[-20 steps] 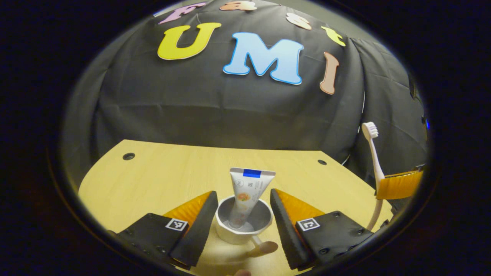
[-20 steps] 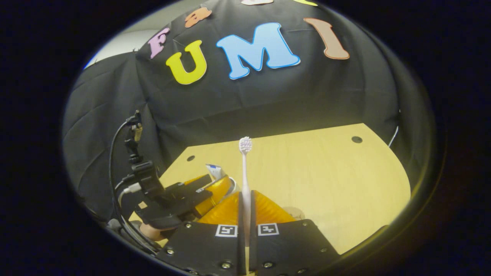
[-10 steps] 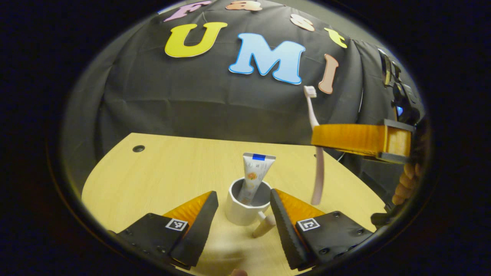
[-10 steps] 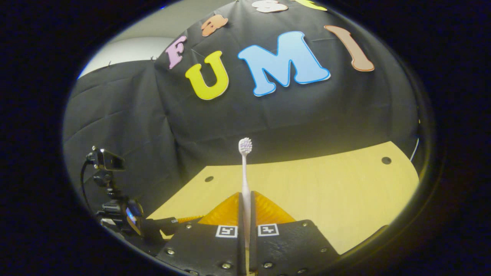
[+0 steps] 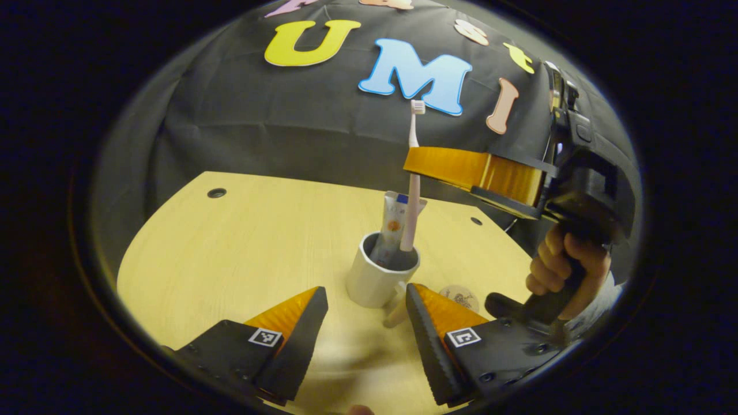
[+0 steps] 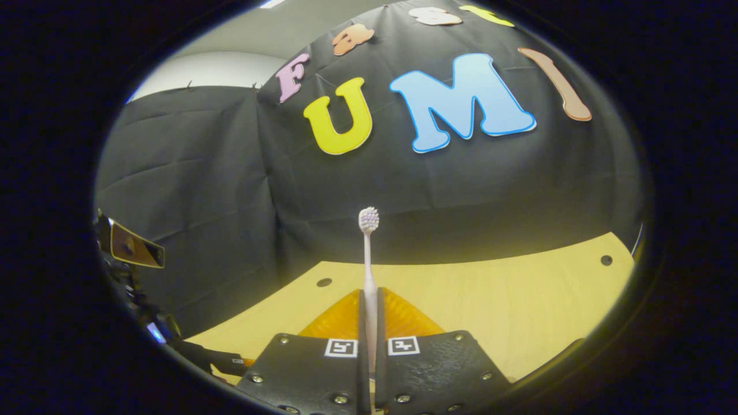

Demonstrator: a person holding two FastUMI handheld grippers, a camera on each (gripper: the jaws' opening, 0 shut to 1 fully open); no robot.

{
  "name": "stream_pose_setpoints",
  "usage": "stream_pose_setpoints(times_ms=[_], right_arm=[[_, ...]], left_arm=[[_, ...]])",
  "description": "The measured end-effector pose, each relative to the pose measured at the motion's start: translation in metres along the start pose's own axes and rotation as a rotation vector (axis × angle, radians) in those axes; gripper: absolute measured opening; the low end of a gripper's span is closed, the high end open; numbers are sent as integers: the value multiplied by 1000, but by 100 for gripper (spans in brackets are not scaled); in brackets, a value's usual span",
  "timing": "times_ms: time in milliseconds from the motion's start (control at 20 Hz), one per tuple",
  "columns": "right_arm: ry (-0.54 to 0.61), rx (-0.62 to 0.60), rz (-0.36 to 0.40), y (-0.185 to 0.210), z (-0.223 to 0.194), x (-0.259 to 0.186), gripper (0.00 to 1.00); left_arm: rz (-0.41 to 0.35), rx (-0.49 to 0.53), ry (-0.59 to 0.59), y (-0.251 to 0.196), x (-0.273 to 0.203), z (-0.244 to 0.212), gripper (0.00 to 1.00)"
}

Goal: Put the toothbrush and toothpaste on the desktop into the cup, then pick up the cup and place it on the coaster on the desktop.

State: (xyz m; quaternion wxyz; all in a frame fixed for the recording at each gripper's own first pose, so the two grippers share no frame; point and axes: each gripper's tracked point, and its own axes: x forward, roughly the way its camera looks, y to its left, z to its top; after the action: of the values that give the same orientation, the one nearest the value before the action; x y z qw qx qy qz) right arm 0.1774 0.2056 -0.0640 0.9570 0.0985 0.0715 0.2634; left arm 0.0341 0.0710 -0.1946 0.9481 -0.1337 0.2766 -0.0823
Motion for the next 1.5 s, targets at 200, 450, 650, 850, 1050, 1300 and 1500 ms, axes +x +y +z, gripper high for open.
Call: stream_pose_setpoints(times_ms=[200, 450, 650, 850, 1050, 1300, 1500], right_arm=[[-1, -73, -20, 6, -12, 5, 6], [9, -164, -56, 1, -16, 2, 10], [26, -153, -70, -1, -19, -2, 23], [27, -132, -79, -5, -14, -5, 57], [22, -108, -86, -10, -7, -9, 69], [-4, -103, -110, -19, 11, -23, 76], [-7, -91, -155, -35, 25, -42, 76]], left_arm=[[3, -5, 10, 5, -5, -6, 89], [7, -3, 13, 8, -4, -7, 89], [2, 5, 12, 4, -3, -6, 89], [-6, 12, 16, -2, 1, -6, 89], [-6, 15, 13, -6, -1, -6, 89], [-12, 25, 19, -18, 3, -4, 89], [-33, 5, 31, -37, 8, -2, 89]])
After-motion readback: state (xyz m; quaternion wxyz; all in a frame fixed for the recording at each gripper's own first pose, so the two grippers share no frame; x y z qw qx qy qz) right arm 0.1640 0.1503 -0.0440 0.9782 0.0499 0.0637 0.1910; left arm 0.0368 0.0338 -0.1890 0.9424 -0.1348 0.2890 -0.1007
